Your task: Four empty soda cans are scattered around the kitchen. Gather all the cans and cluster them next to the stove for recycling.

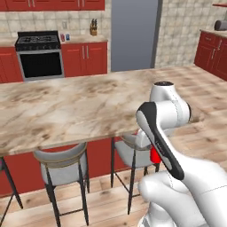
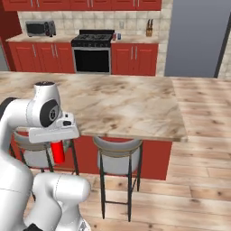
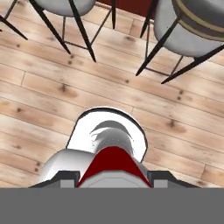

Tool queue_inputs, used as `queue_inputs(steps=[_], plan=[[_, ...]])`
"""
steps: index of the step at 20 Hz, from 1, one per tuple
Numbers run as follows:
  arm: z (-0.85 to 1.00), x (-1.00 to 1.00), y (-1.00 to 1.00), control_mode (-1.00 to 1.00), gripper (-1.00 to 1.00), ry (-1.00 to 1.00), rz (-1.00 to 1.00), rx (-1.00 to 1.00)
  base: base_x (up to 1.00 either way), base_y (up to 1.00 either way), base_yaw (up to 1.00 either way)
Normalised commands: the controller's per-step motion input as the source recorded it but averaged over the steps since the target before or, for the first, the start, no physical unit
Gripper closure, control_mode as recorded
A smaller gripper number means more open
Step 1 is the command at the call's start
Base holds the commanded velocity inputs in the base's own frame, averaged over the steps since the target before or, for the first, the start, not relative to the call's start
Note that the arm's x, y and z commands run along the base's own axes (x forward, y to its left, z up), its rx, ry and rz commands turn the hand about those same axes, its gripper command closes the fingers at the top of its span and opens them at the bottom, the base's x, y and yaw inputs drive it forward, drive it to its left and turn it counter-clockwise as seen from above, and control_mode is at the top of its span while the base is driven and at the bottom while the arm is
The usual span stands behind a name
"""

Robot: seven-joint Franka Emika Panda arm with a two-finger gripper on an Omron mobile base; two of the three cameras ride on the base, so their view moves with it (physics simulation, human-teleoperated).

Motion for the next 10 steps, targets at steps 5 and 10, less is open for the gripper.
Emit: queue_inputs(steps=[5, 10], plan=[[0.00, 0.00, 0.00, 1.00, 1.00, 0.00, 0.00, 0.00, -0.35, -0.75, -0.04], [0.00, 0.00, 0.00, 1.00, 1.00, 0.00, 0.00, 0.00, 0.00, -0.99, -0.07]])
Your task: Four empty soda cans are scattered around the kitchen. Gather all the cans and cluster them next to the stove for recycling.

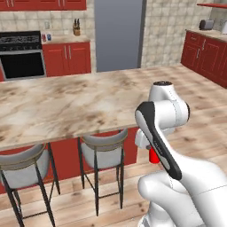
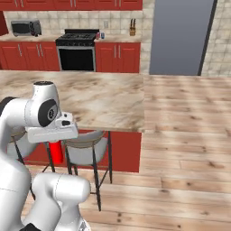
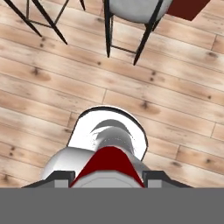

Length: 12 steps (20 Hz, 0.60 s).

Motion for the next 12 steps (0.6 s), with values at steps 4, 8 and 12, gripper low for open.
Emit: queue_inputs(steps=[4, 8, 12], plan=[[0.00, 0.00, 0.00, 1.00, 1.00, 0.00, 0.00, 0.00, 0.10, -1.00, -0.03], [0.00, 0.00, 0.00, 1.00, 1.00, 0.00, 0.00, 0.00, 0.17, -1.00, -0.02], [0.00, 0.00, 0.00, 1.00, 1.00, 0.00, 0.00, 0.00, 0.23, -1.00, -0.02]])
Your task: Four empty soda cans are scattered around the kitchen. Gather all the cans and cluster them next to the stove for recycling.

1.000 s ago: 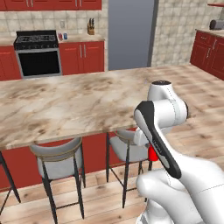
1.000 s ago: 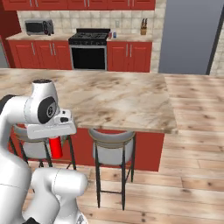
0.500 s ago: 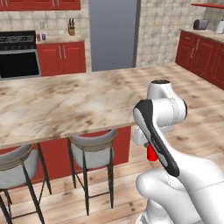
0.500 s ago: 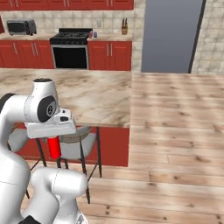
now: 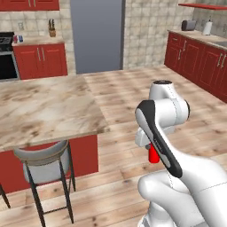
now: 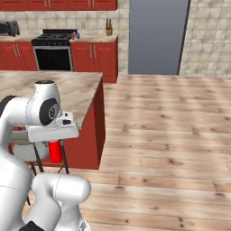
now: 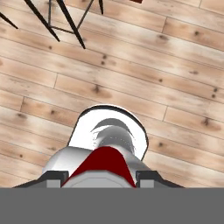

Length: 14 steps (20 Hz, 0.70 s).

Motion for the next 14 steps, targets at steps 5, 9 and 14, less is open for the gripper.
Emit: queue_inputs(steps=[5, 9, 14], plan=[[0.00, 0.00, 0.00, 1.00, 1.00, 0.00, 0.00, 0.00, 0.28, -1.00, 0.00], [0.00, 0.00, 0.00, 1.00, 1.00, 0.00, 0.00, 0.00, 0.39, -0.93, 0.00], [0.00, 0.00, 0.00, 1.00, 1.00, 0.00, 0.00, 0.00, 0.90, -0.30, 0.00]])
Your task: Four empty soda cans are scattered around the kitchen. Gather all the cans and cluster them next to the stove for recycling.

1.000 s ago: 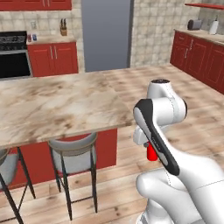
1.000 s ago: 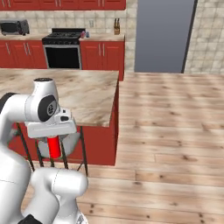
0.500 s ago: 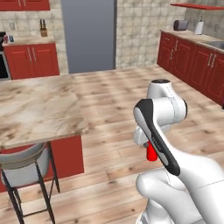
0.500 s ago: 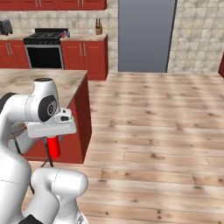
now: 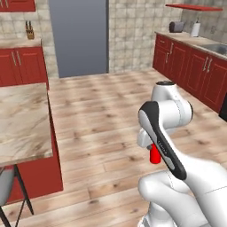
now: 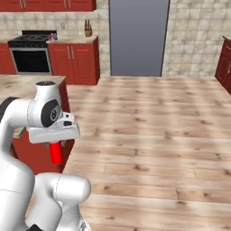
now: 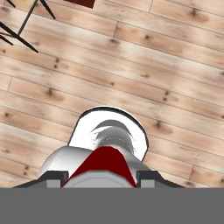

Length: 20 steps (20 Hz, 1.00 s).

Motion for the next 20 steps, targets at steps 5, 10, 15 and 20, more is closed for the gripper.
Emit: queue_inputs(steps=[5, 10, 15, 20], plan=[[0.00, 0.00, 0.00, 1.00, 1.00, 0.00, 0.00, 0.00, 1.00, -0.02, 0.00], [0.00, 0.00, 0.00, 1.00, 1.00, 0.00, 0.00, 0.00, 1.00, -0.05, 0.00], [0.00, 0.00, 0.00, 1.00, 1.00, 0.00, 0.00, 0.00, 1.00, -0.37, -0.03], [0.00, 0.00, 0.00, 1.00, 1.00, 0.00, 0.00, 0.00, 1.00, -0.04, -0.01]])
